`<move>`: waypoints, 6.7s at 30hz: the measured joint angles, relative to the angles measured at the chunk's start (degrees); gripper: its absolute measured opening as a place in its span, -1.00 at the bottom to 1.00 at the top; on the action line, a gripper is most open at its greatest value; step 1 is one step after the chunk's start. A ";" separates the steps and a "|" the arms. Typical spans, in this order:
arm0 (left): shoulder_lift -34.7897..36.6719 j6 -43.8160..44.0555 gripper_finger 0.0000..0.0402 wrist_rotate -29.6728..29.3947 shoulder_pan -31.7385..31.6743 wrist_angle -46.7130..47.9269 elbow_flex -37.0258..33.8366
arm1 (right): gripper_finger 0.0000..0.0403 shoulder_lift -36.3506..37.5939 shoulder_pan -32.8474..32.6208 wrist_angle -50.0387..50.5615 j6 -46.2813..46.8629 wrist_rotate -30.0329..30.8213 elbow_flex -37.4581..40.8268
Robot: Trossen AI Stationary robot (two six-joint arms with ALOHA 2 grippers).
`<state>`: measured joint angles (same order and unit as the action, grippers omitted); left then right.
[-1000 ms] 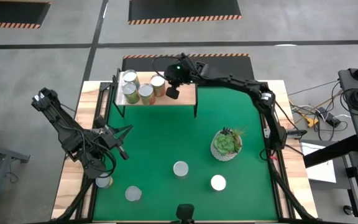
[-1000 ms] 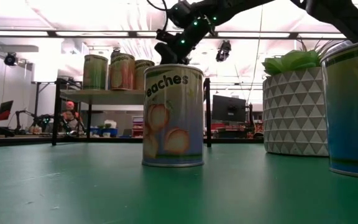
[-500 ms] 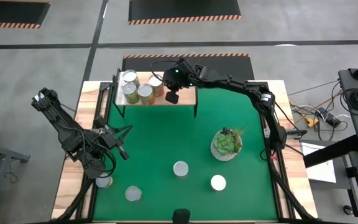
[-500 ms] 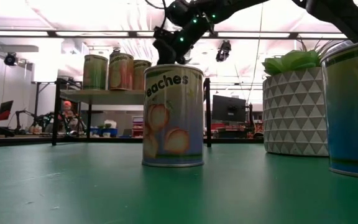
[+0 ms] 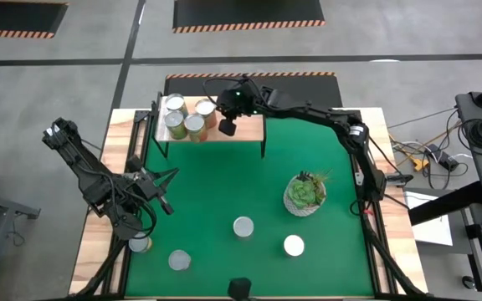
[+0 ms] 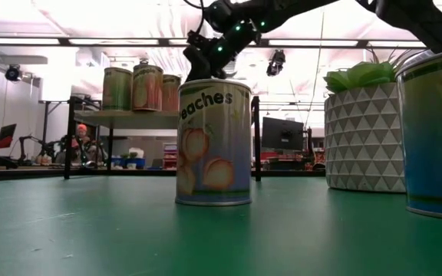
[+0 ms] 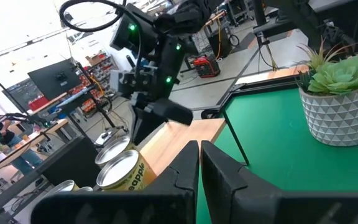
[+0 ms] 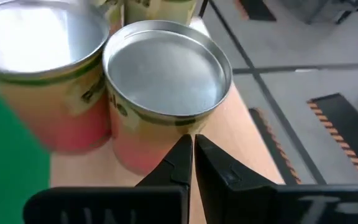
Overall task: Pick and place cans onto a shelf
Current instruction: Put the canned pineapple on the shelf, then adjust the canned pineapple on the shelf, then put the canned peaches on the shelf
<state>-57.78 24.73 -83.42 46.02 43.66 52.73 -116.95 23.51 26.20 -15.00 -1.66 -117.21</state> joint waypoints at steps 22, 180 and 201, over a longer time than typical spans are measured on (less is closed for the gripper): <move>0.00 0.00 -1.00 -0.04 -0.02 0.09 0.00 | -0.96 -2.84 -0.40 -4.33 0.07 -1.59 -0.24; 3.10 6.45 -1.00 6.42 0.64 2.03 0.39 | 0.54 6.29 -40.92 19.25 16.66 7.11 17.95; 3.10 6.32 -1.00 6.29 0.66 1.77 0.50 | 0.55 6.59 -16.21 32.99 -11.61 5.06 -12.46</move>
<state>-54.68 31.05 -77.12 46.68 45.43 53.23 -110.36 7.30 59.19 -26.62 3.40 -129.67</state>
